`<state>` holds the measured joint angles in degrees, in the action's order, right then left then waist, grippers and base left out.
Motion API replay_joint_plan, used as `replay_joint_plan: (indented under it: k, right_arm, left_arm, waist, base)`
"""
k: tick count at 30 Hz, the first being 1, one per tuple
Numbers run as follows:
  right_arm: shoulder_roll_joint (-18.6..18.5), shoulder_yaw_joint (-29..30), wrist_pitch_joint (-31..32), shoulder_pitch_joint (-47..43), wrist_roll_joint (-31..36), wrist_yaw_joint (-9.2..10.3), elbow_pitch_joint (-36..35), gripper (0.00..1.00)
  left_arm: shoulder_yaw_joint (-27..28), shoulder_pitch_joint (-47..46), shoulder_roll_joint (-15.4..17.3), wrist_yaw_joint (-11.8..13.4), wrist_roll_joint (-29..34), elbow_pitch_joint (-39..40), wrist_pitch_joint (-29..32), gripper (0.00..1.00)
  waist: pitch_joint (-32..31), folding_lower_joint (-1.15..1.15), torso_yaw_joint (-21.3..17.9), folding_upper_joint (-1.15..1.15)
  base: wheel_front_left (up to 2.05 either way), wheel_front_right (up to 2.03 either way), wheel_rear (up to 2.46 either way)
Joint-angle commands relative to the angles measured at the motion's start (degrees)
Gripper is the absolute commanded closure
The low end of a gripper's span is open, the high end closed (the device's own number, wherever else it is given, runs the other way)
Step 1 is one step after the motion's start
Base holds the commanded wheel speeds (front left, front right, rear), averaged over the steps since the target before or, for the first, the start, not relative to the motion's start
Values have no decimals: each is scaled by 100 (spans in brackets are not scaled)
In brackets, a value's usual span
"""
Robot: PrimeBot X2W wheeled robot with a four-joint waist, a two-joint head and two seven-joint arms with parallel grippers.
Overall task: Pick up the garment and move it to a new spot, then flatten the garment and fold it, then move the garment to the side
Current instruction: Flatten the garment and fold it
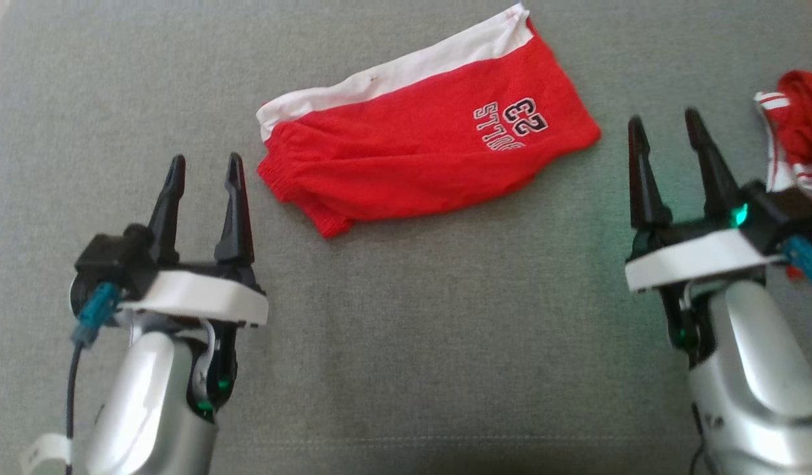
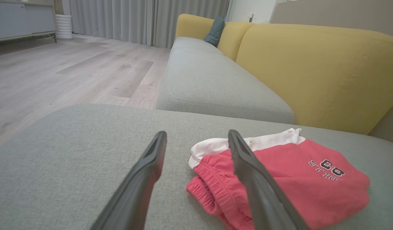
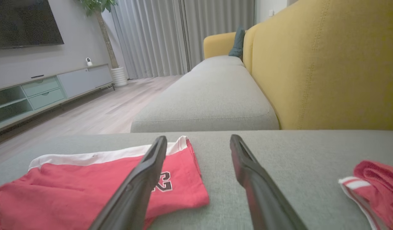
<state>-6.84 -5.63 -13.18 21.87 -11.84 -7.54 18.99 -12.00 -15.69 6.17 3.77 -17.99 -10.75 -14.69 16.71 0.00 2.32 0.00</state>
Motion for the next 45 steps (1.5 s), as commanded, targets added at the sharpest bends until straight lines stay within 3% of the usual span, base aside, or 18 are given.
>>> replay_joint_plan:
  k: [1, 15, 31, 36, 45]
  right_arm:
    - [64, -60, 53, -68, 57, 5, -275, 0]
    - [188, 92, 460, -628, 128, 5, -1018, 0]
    - [36, 222, 786, -354, 117, 5, -1103, 0]
    - [-249, 144, 1166, 298, 40, 5, -741, 0]
    - [-688, -406, 2248, 1471, -128, 5, 653, 0]
  left_arm:
    - [239, -30, 102, 25, 72, 242, -30, 0]
    - [383, 204, -8, -64, 327, 221, -30, 0]
    - [444, -16, -165, -239, 468, 280, -30, 0]
    - [391, -292, -228, -311, 485, 323, -30, 0]
    - [234, -692, -309, -431, 455, 145, -30, 0]
  waist:
    - [-51, 0, -45, 0]
    - [-23, 0, -114, 0]
    - [326, 0, 67, 0]
    - [682, 0, 268, 0]
    - [1094, 0, 677, 0]
  base:
    - [0, 0, 0]
    - [0, 0, 0]
    - [0, 0, 0]
    - [0, 0, 0]
    - [0, 0, 0]
